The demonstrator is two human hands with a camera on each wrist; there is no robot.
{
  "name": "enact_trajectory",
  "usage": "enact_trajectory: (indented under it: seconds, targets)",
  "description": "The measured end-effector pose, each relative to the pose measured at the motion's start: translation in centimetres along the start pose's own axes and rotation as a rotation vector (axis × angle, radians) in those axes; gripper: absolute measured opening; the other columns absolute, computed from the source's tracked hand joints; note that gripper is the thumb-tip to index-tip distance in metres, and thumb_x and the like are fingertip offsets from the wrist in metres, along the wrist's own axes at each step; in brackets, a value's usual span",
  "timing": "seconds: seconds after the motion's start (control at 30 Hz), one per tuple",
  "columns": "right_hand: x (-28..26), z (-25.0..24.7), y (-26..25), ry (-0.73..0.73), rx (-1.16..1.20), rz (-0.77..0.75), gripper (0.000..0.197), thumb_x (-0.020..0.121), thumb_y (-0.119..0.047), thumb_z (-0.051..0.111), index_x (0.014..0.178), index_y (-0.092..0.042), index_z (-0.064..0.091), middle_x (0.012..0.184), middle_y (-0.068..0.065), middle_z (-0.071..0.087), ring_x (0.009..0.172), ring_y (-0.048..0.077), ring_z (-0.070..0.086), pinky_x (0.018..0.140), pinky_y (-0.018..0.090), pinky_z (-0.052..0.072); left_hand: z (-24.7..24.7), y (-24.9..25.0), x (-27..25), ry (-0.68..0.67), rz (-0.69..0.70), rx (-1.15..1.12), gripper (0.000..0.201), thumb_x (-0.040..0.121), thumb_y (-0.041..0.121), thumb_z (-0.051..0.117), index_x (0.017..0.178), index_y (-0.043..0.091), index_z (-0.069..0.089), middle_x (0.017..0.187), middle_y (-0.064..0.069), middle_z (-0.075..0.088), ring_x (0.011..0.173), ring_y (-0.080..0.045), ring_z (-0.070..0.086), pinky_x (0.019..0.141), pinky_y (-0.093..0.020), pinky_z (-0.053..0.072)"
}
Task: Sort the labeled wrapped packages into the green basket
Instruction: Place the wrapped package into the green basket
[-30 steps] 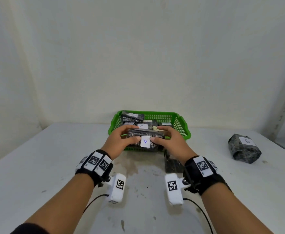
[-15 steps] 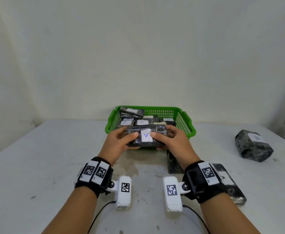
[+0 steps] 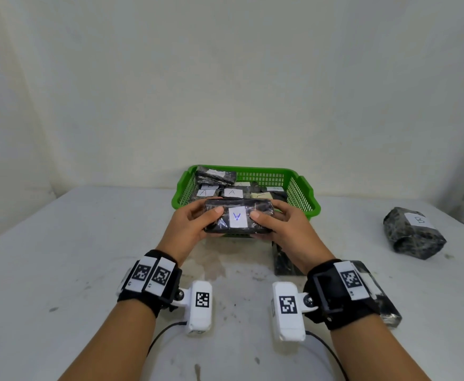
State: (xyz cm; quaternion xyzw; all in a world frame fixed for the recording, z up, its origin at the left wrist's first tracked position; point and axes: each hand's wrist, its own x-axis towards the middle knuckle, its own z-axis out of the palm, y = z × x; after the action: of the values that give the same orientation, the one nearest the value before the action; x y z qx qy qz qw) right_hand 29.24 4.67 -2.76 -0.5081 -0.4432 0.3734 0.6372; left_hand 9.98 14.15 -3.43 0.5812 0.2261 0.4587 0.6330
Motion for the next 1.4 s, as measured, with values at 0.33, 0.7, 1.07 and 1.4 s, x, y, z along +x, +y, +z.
enact_trajectory:
  seconds: [0.33, 0.7, 1.07, 1.4]
  targets:
    - [-0.7, 0.0, -0.3, 0.029, -0.012, -0.077, 0.042, 0.082, -0.014, 0.087, 0.120, -0.010, 0.070, 0.110, 0.007, 0.081, 0.105, 0.026, 0.077, 0.095, 0.043, 0.060, 0.0, 0.4, -0.7, -0.029, 0.005, 0.006, 0.043, 0.075, 0.018, 0.078, 0.116, 0.010, 0.069, 0.114, -0.018, 0.071, 0.109, -0.034, 0.067, 0.098, -0.049, 0.050]
    - [-1.1, 0.1, -0.4, 0.026, -0.048, -0.080, 0.042, 0.079, -0.013, 0.089, 0.117, -0.008, 0.072, 0.111, 0.007, 0.080, 0.106, 0.025, 0.077, 0.097, 0.041, 0.060, 0.7, 0.6, -1.0, -0.034, 0.019, 0.058, 0.052, 0.069, 0.012, 0.084, 0.118, 0.004, 0.067, 0.112, -0.017, 0.073, 0.104, -0.031, 0.070, 0.094, -0.049, 0.053]
    - [-1.3, -0.3, -0.7, 0.007, 0.009, -0.083, 0.045, 0.075, -0.017, 0.091, 0.115, -0.012, 0.071, 0.111, 0.007, 0.080, 0.109, 0.028, 0.076, 0.099, 0.043, 0.059, 1.0, 0.9, -1.2, -0.067, 0.024, 0.053, 0.046, 0.069, 0.013, 0.084, 0.112, 0.011, 0.070, 0.112, -0.016, 0.073, 0.106, -0.031, 0.069, 0.098, -0.052, 0.051]
    - [-1.5, 0.0, -0.8, 0.058, -0.061, -0.185, 0.056, 0.075, -0.020, 0.091, 0.126, -0.011, 0.069, 0.118, 0.006, 0.078, 0.110, 0.021, 0.075, 0.095, 0.036, 0.061, 1.2, 1.3, -1.5, -0.068, 0.173, 0.211, 0.049, 0.074, -0.006, 0.078, 0.117, 0.015, 0.067, 0.114, -0.012, 0.072, 0.107, -0.022, 0.069, 0.095, -0.041, 0.055]
